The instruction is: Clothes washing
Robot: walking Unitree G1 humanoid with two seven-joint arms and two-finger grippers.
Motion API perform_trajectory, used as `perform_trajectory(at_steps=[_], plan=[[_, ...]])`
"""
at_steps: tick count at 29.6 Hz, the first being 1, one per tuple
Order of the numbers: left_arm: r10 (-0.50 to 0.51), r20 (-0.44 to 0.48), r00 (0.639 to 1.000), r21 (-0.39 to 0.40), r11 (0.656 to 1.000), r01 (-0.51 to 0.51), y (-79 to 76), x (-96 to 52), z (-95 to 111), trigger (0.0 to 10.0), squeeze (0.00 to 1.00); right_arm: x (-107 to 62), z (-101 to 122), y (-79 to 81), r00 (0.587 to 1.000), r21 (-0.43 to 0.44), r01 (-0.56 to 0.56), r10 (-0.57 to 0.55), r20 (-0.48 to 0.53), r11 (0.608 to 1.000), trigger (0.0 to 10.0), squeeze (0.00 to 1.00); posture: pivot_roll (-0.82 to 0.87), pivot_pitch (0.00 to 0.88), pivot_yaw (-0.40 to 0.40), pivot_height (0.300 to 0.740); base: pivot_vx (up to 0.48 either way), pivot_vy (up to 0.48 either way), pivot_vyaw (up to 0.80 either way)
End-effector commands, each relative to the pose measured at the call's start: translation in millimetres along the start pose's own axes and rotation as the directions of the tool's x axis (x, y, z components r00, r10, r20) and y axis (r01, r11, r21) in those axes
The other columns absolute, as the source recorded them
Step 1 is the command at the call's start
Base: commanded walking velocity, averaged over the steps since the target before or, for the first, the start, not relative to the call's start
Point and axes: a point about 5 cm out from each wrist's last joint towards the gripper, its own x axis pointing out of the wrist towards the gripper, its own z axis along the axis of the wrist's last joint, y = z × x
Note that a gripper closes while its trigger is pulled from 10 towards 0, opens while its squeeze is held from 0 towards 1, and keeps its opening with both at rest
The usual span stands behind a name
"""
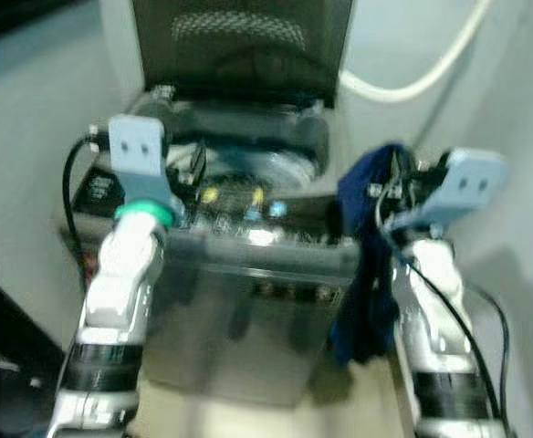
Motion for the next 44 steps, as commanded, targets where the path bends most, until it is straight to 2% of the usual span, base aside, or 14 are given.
perform_trajectory(at_steps=[1,11,17,20,31,33,36,44], plan=[[-0.003,-0.011,1.0,0.004,1.0,0.003,-1.9,-1.4,-3,10.0,0.0,0.6,5,-1.0,1.0,-0.006,-0.003,0.003,0.024,1.0,10.0,0.0,0.05,0.0,0.06,0.74,0.0,0.0,0.0],[0.014,-0.027,1.0,0.01,1.0,-0.013,-0.1,-0.1,-5,10.0,0.0,-0.3,5,0.9,1.0,-0.022,-0.015,0.015,0.026,1.0,10.0,0.0,0.05,0.0,0.06,0.74,0.0,0.0,0.0],[0.023,0.027,0.999,0.023,0.999,-0.024,2.0,0.7,3,10.0,0.0,1.4,12,4.2,0.997,-0.082,-0.032,0.038,0.063,0.996,10.0,0.0,0.05,0.0,0.059,0.74,0.234,0.0,0.0],[0.023,0.035,0.999,0.024,0.999,-0.024,2.0,0.8,4,10.0,0.0,1.7,13,4.7,0.997,-0.085,-0.033,0.039,0.068,0.996,10.0,0.0,0.05,0.0,0.059,0.74,0.48,0.0,0.0],[0.017,0.065,0.998,0.05,0.999,-0.02,-0.1,1.5,10,10.0,0.0,3.9,23,4.3,0.992,-0.048,-0.032,0.037,0.122,0.998,10.0,0.0,0.05,0.0,0.058,0.74,0.48,0.0,0.0],[0.006,0.082,0.997,0.074,0.997,-0.012,-1.8,1.7,13,10.0,0.0,7.1,37,5.2,0.982,-0.016,-0.032,0.035,0.187,0.999,10.0,0.0,0.05,0.0,0.059,0.74,0.48,0.0,0.0],[0.0,0.092,0.996,0.082,0.997,-0.007,-3.0,2.3,14,10.0,0.0,10.1,47,5.5,0.974,-0.009,-0.032,0.033,0.226,0.999,10.0,0.0,0.05,0.0,0.061,0.74,0.477,0.0,0.0],[-0.026,0.092,0.995,0.096,0.995,0.017,-7.7,2.4,14,10.0,0.0,10.2,45,1.9,0.976,-0.029,-0.023,0.028,0.216,0.999,10.0,0.0,0.05,0.0,0.06,0.74,0.0,0.0,0.0]])
